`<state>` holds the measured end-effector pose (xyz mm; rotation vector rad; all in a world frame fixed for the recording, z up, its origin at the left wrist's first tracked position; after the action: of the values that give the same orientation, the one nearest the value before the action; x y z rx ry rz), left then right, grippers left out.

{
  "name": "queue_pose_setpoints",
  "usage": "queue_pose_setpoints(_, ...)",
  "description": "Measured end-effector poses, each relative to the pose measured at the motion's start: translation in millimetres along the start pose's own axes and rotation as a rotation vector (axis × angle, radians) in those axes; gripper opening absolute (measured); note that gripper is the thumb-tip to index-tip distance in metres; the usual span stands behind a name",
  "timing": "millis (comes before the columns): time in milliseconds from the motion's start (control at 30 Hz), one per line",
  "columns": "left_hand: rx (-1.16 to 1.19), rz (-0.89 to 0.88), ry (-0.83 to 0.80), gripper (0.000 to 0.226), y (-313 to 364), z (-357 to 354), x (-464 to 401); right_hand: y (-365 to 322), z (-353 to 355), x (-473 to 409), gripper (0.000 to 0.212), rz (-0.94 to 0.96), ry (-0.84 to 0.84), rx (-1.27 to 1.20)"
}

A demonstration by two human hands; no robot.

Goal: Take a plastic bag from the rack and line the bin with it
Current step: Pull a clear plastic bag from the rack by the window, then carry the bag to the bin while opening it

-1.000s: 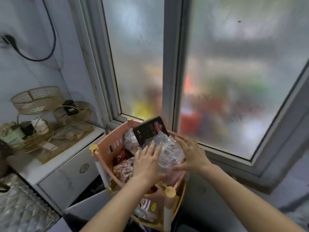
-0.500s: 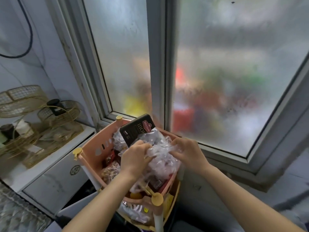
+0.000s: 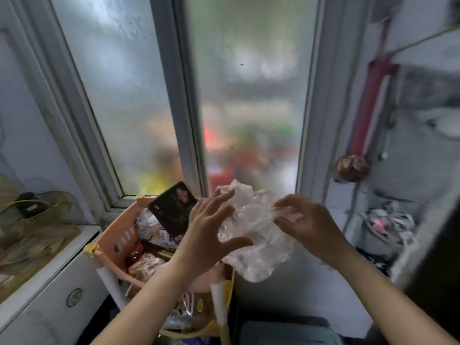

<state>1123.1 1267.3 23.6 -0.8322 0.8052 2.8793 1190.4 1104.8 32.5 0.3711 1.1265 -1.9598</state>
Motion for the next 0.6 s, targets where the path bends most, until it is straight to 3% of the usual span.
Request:
queue_pose_setpoints(200,0.219,-0.126,-0.159,0.089,129.4,-48.1,35.3,-22.2,117.6,120.7,0.027,-0.199,0.229,-0.010)
queue_pose_setpoints(367,0.345,-0.357,-0.402,0.108,272.4,-108.7,65.7,-62.0,231.5,231.9,0.015,-0.271,0.362,0.108)
queue_pose_setpoints(600,0.443,-0.756,-0.726,0.084,483.7,-183.3,141.4,-106.8,386.9,416.7,0.019,-0.441,0.631,0.282)
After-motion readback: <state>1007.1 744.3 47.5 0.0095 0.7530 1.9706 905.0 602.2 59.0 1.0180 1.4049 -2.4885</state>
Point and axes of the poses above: each hand's wrist, its own x-axis away from the middle knuckle, its own z-axis out of the back of the hand, y = z × x, the point moved 9 cm from there along -x, towards the middle knuckle, and after that the axes turned 11 degrees about z, right-handed, at the moved point
